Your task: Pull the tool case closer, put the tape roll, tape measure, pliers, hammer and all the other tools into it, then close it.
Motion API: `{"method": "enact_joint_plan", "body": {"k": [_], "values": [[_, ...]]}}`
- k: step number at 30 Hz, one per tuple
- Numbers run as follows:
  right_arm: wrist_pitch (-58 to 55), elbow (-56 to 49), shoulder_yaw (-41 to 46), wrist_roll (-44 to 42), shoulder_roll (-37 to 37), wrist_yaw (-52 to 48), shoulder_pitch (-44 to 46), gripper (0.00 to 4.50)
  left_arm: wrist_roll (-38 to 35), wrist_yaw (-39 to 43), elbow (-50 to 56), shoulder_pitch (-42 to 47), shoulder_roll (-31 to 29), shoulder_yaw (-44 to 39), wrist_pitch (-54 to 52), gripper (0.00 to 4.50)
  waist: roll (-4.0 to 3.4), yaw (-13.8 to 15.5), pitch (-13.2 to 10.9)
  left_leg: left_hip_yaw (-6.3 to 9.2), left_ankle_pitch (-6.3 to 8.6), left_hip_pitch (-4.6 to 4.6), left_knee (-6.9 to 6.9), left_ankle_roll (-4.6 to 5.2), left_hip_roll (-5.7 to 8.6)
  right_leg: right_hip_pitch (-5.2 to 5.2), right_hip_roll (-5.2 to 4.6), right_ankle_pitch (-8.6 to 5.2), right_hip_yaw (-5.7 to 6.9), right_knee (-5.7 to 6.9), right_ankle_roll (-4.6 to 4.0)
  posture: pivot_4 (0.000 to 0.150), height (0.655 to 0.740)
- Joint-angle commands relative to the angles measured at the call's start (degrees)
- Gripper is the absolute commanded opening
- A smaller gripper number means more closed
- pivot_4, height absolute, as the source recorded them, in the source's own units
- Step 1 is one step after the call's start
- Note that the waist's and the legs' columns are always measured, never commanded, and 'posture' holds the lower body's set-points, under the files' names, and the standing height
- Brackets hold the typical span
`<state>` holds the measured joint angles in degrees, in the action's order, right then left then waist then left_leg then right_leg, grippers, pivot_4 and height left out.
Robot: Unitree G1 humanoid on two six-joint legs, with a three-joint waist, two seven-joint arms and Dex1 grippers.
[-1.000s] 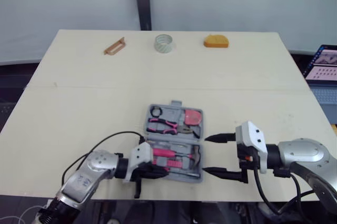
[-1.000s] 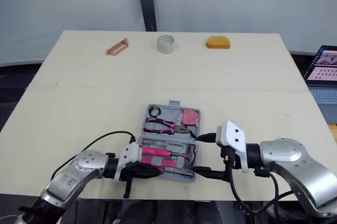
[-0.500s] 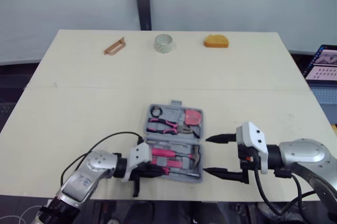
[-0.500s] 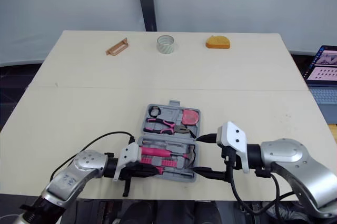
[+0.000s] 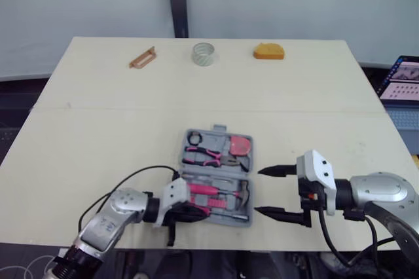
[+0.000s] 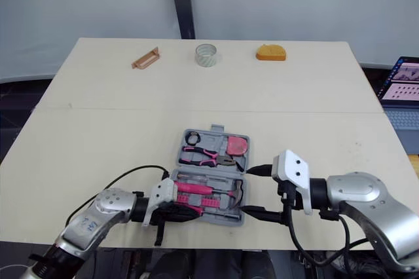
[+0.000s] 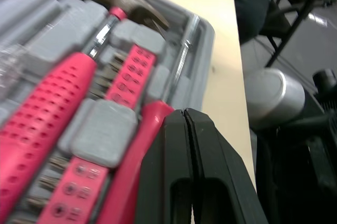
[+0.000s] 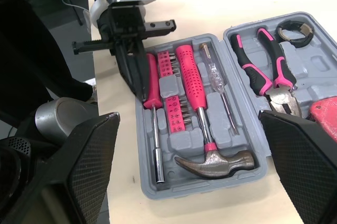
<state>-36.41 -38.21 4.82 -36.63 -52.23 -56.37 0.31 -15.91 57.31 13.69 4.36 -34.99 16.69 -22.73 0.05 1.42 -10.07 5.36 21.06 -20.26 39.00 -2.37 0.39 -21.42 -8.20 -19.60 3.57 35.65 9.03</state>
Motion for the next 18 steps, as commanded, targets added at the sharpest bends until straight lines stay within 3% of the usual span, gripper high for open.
{"method": "enact_joint_plan", "body": {"k": [1,18], "values": [[0.47,-1.9,1.17,-1.14,-0.61,-0.43,0.28,4.5,-2.14,0.3,3.32,0.5,0.15,-1.51,-0.7,0.07,0.0,0.02,0.0,0.0,0.0,0.0,0.0,0.0,0.0,0.0,0.0,0.0,0.0,0.0,0.0,0.15,0.74],[0.32,-1.95,1.16,-1.16,-0.65,-0.38,0.42,4.5,4.02,-0.68,-0.91,-0.1,-0.85,1.48,2.19,0.07,0.0,0.04,0.0,-0.01,0.0,0.0,-0.01,0.0,0.0,0.0,0.0,0.0,0.0,-0.01,0.0,0.15,0.74]]}}
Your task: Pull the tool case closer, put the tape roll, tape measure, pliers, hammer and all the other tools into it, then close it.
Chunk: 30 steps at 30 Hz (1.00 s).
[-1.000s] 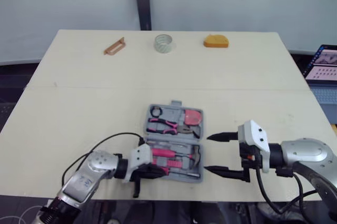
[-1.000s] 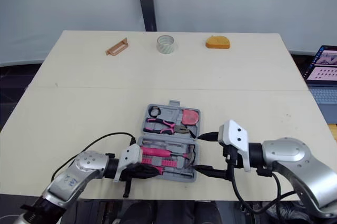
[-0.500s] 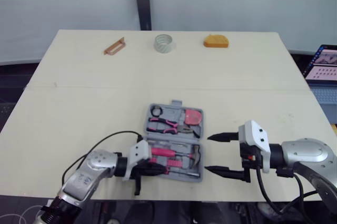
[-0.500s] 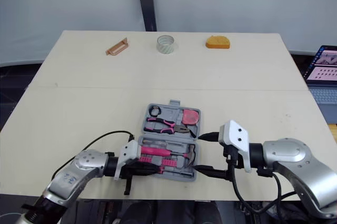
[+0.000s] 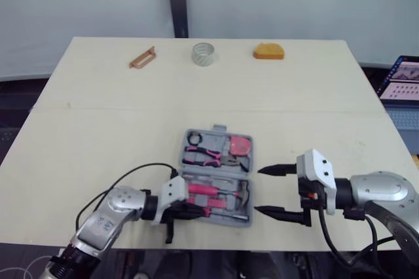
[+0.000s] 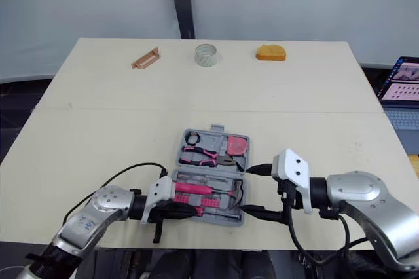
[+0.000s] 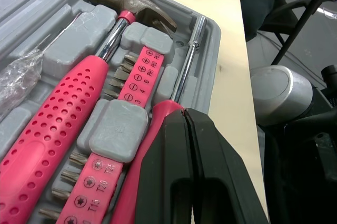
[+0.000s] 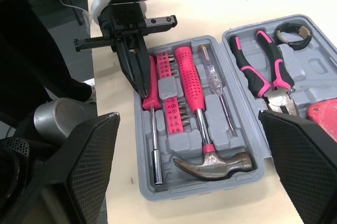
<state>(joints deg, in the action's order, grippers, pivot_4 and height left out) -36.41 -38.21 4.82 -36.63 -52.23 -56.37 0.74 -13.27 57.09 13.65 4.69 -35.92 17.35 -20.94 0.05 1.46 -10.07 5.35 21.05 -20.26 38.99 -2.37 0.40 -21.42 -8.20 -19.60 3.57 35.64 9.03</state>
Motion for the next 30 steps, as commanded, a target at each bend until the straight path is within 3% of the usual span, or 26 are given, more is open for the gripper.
{"method": "enact_joint_plan", "body": {"k": [1,30], "values": [[0.33,-1.92,1.15,-1.16,-0.65,-0.39,0.01,4.5,1.42,-0.5,-1.08,-0.4,0.13,0.8,0.54,0.07,0.0,0.0,0.0,0.0,0.0,0.0,0.0,0.0,0.0,0.0,0.0,0.0,0.0,0.0,0.0,0.15,0.74],[0.04,-2.02,1.52,-1.65,-0.82,-0.23,0.05,4.5,1.93,-2.51,-2.33,-0.32,0.35,1.82,-4.08,0.07,0.0,0.0,0.0,0.01,0.0,0.05,0.0,0.0,0.0,0.04,0.0,0.0,0.0,0.0,0.0,0.15,0.74]]}}
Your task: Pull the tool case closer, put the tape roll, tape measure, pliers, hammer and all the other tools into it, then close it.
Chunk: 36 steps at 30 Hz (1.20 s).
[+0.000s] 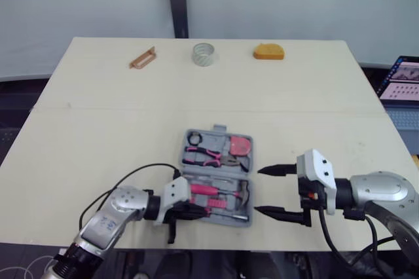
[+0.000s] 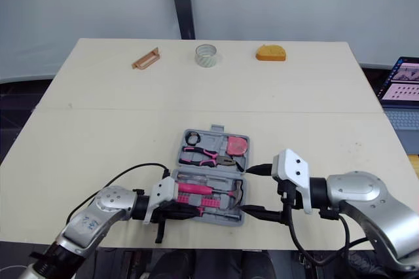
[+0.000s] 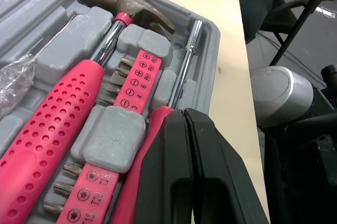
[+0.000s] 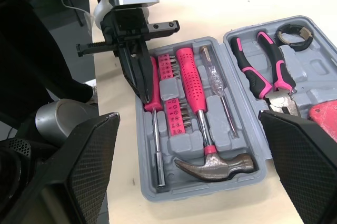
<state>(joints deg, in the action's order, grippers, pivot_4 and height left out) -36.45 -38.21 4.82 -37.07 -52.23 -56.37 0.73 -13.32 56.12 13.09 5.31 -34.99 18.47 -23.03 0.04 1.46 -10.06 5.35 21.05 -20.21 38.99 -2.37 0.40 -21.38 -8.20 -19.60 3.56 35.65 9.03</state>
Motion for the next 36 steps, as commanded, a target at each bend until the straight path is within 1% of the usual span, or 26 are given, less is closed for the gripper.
{"method": "enact_joint_plan", "body": {"k": [1,13,15,18,21,22,24,25,27,31,34,36], "values": [[0.06,-2.01,1.53,-1.23,-0.83,-0.22,0.08,4.5,2.07,-1.5,-1.76,-0.97,-0.64,0.8,-1.99,0.07,0.0,0.0,0.0,0.0,0.0,0.0,0.0,0.0,0.0,0.0,0.0,0.0,0.0,0.0,0.0,0.15,0.74],[0.06,-1.91,1.62,-1.36,-0.96,-0.22,0.02,4.5,2.65,-1.96,-2.61,-0.95,-0.84,1.06,-2.29,0.07,-0.01,0.01,0.01,0.0,0.0,0.01,0.0,0.0,0.0,0.02,0.0,0.0,0.0,-0.01,0.0,0.15,0.74],[-0.18,-1.49,1.95,-2.28,-0.17,0.24,0.69,4.5,0.97,-1.68,-2.01,-0.76,-0.24,-0.25,-2.12,0.07,-0.01,0.01,0.01,0.0,0.0,0.02,0.0,0.0,0.0,0.02,0.0,0.0,0.0,-0.01,0.0,0.15,0.74],[-0.14,-0.56,2.46,-2.92,0.32,0.63,1.21,4.5,-4.8,-1.09,1.9,0.05,0.22,-4.41,-5.33,0.07,-0.01,-0.05,0.01,0.0,0.0,0.01,0.0,0.0,-0.01,0.02,0.0,0.0,0.0,-0.01,0.0,0.15,0.74],[-0.32,1.07,3.87,-3.8,0.82,1.37,1.4,4.5,-10.75,-1.25,6.33,1.79,-1.46,-10.62,-10.93,0.07,-0.01,-0.03,0.0,0.02,0.0,-0.02,0.0,0.0,-0.01,-0.02,0.0,0.0,0.01,0.01,0.0,0.15,0.74],[-0.22,1.9,4.42,-3.77,1.11,1.74,1.31,4.5,-12.14,-1.44,7.06,2.43,-2.39,-13.13,-12.28,0.07,-0.01,0.01,0.0,0.03,0.0,-0.04,0.0,0.0,-0.01,-0.03,0.0,0.0,0.01,0.01,0.0,0.15,0.74],[0.04,3.79,5.36,-3.56,1.97,2.52,1.1,4.5,-12.3,-1.94,6.92,3.04,-4.66,-16.66,-12.76,0.07,-0.01,-0.07,0.0,0.04,0.0,-0.04,0.01,0.0,-0.01,-0.02,0.0,0.0,0.01,0.0,0.0,0.15,0.74],[0.48,4.63,5.54,-2.93,2.29,2.86,0.89,4.5,-12.15,-2.13,6.42,3.08,-5.67,-18.16,-12.5,0.3,-0.01,-0.12,0.0,0.03,0.0,-0.03,0.0,0.0,-0.01,-0.02,0.0,0.0,0.01,0.01,0.0,0.15,0.74],[1.49,6.92,5.76,-1.42,3.33,3.97,0.47,4.5,-11.69,-2.62,4.65,2.73,-7.24,-21.01,-11.78,0.9,-0.02,-0.15,0.0,0.02,0.0,-0.01,-0.06,0.0,-0.01,-0.03,0.0,0.0,0.01,0.0,0.0,0.15,0.74],[1.95,11.21,6.51,-0.03,5.94,6.29,0.31,4.5,-9.7,-4.48,0.11,0.99,-8.39,-24.81,-8.71,2.96,-0.03,-0.23,-0.01,-0.02,0.0,-0.01,-0.11,0.0,-0.01,-0.07,0.0,0.0,0.01,-0.02,0.0,0.15,0.74],[2.26,14.48,7.25,0.89,8.26,8.76,0.83,4.5,-7.94,-6.85,-5.31,0.36,-7.86,-27.33,-4.81,4.46,-0.03,-0.23,-0.01,-0.02,0.0,-0.01,-0.11,-0.01,-0.01,-0.09,0.0,0.0,0.01,-0.02,0.0,0.15,0.74],[2.21,15.8,7.47,1.13,9.25,9.67,1.17,4.5,-6.57,-8.57,-8.86,0.99,-7.18,-28.13,-2.09,4.46,-0.04,-0.21,-0.01,-0.03,0.0,-0.02,-0.09,-0.01,-0.01,-0.09,0.0,0.0,0.0,-0.01,0.0,0.15,0.74]]}}
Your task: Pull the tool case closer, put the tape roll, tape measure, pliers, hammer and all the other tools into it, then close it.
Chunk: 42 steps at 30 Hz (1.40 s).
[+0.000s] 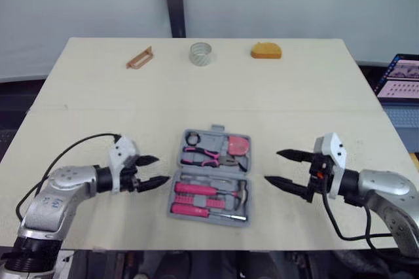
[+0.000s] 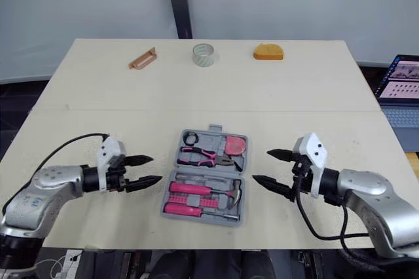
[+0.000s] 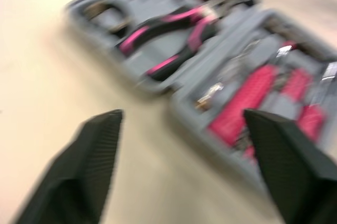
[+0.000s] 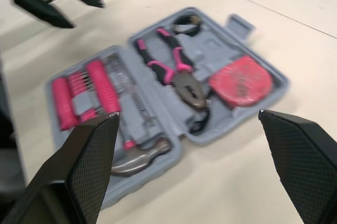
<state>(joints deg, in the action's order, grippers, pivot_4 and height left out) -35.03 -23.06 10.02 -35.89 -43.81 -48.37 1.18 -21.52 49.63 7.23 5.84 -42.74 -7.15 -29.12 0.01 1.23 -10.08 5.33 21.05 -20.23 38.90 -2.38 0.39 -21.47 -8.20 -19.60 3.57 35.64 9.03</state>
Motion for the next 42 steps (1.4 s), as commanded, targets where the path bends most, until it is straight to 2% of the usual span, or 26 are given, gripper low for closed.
{"method": "enact_joint_plan", "body": {"k": [1,5,8,11,13,15,18,19,35,42], "values": [[0.83,0.98,2.09,0.36,1.24,2.2,0.79,4.5,2.55,-3.0,-4.64,0.85,0.89,-2.59,5.29,4.46,0.0,0.13,0.0,0.0,0.0,0.0,0.0,0.0,0.0,0.0,0.0,0.0,-0.01,0.0,0.0,0.15,0.74],[1.07,1.78,0.57,2.58,2.31,3.85,0.37,4.5,3.55,-2.98,-7.2,1.03,2.01,-1.34,7.04,4.46,0.0,0.1,0.0,0.0,0.0,-0.02,0.02,0.0,0.01,0.0,0.0,0.0,0.0,0.0,0.0,0.15,0.74],[2.02,3.39,-5.01,9.19,1.76,5.5,-0.23,3.58,7.14,-3.35,-10.6,3.5,3.88,3.32,8.83,4.5,0.0,0.17,0.0,0.0,0.0,0.0,0.02,0.0,0.01,0.0,0.0,0.0,0.0,0.03,0.0,0.15,0.74],[1.54,4.14,-8.66,12.9,1.9,6.79,0.17,2.15,9.69,-3.27,-12.69,5.89,5.83,7.04,10.28,3.65,0.0,0.07,0.0,-0.02,0.0,-0.02,0.05,0.0,0.03,-0.02,0.0,0.0,0.0,0.06,0.0,0.15,0.74],[1.47,4.15,-9.96,14.26,1.97,7.04,0.25,1.15,10.8,-3.42,-13.72,6.67,6.62,8.34,11.04,2.72,0.0,-0.06,0.0,-0.04,0.0,-0.02,0.04,0.0,0.02,-0.05,0.0,0.0,-0.01,0.07,0.0,0.15,0.74],[1.28,4.42,-11.17,15.36,2.51,7.51,0.5,0.05,11.78,-4.17,-15.54,7.81,7.87,9.5,11.55,1.58,0.0,-0.29,0.0,-0.03,0.0,-0.02,0.03,0.0,0.0,-0.08,0.0,0.0,0.01,0.1,0.0,0.15,0.74],[0.73,4.85,-12.99,16.36,3.82,7.75,1.17,0.0,13.31,-4.59,-17.95,8.98,9.82,11.38,12.66,0.11,0.0,-0.43,0.0,-0.04,0.0,0.02,0.02,-0.01,0.0,-0.08,0.0,0.0,0.02,0.14,0.0,0.15,0.74],[0.76,4.85,-13.48,16.57,4.27,7.67,1.41,0.0,13.63,-4.77,-18.24,9.12,10.43,11.73,12.77,0.05,-0.01,-0.47,0.0,-0.05,0.0,0.02,0.03,-0.01,0.0,-0.08,0.0,0.0,0.02,0.14,0.0,0.15,0.74],[1.26,10.6,-18.97,21.64,10.93,8.25,6.99,0.0,13.65,-4.0,-18.0,11.33,16.97,14.56,10.15,0.05,-0.1,0.14,0.06,0.01,0.0,0.02,0.13,-0.01,0.06,-0.01,-0.03,0.01,0.02,0.15,0.02,0.15,0.74],[0.99,11.14,-19.49,22.54,12.43,7.78,8.16,0.0,12.73,-2.03,-14.69,9.65,16.9,15.59,6.66,0.05,-0.12,-0.01,0.07,0.0,0.0,0.02,0.12,0.0,0.06,-0.01,-0.03,0.01,0.01,0.16,0.02,0.15,0.74]]}}
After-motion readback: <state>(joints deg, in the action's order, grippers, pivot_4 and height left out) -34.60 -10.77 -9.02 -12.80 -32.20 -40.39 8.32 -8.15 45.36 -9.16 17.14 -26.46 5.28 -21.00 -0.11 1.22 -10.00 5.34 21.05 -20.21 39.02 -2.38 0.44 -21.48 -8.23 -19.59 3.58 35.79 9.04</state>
